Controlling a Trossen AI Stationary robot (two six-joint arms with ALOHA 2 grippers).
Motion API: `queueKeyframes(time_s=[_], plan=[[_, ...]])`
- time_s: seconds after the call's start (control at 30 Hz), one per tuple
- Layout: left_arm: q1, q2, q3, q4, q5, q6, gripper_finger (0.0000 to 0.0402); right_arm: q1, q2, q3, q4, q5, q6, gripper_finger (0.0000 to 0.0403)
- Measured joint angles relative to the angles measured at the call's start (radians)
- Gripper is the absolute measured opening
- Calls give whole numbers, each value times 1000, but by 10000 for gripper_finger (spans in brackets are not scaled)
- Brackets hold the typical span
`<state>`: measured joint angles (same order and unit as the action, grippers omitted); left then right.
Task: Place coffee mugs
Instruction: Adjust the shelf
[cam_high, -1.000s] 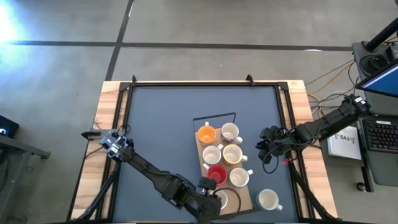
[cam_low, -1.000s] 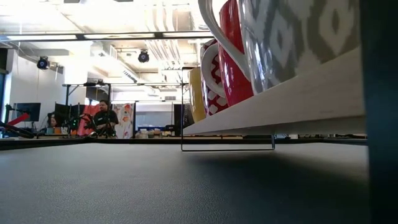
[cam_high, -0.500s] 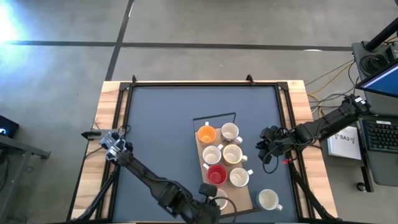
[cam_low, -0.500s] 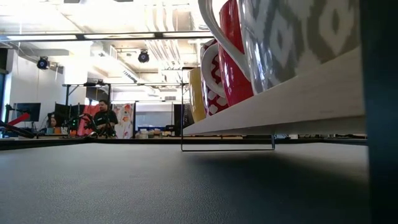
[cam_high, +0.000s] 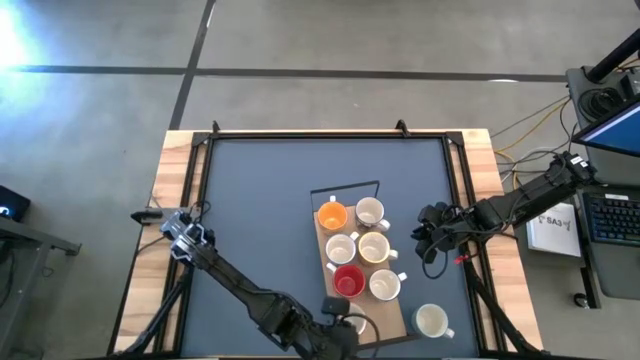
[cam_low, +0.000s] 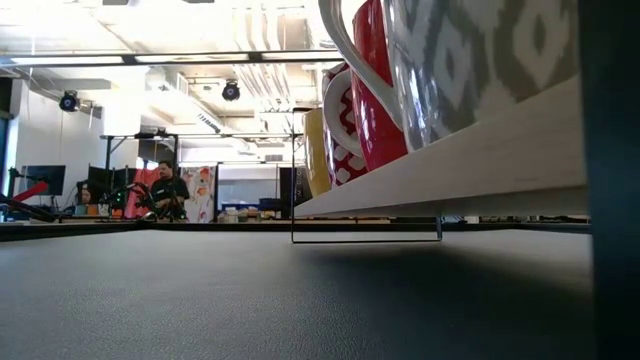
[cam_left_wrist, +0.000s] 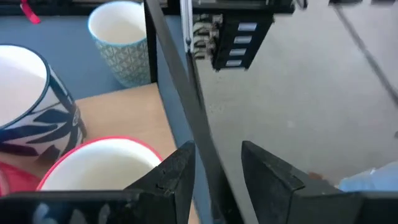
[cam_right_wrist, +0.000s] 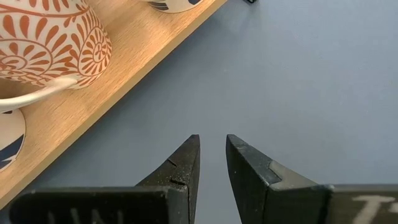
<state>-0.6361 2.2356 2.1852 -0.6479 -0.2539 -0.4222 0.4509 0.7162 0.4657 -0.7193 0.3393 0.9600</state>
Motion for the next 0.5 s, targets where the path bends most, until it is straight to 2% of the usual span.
queueKeyframes(time_s=[0.37, 0.5], plan=[[0, 0, -75, 81, 1, -71, 117, 0, 0, 0, 0, 0, -1, 68], [1, 0, -82, 82, -9, -71, 107, 0, 0, 0, 0, 0, 0, 68]])
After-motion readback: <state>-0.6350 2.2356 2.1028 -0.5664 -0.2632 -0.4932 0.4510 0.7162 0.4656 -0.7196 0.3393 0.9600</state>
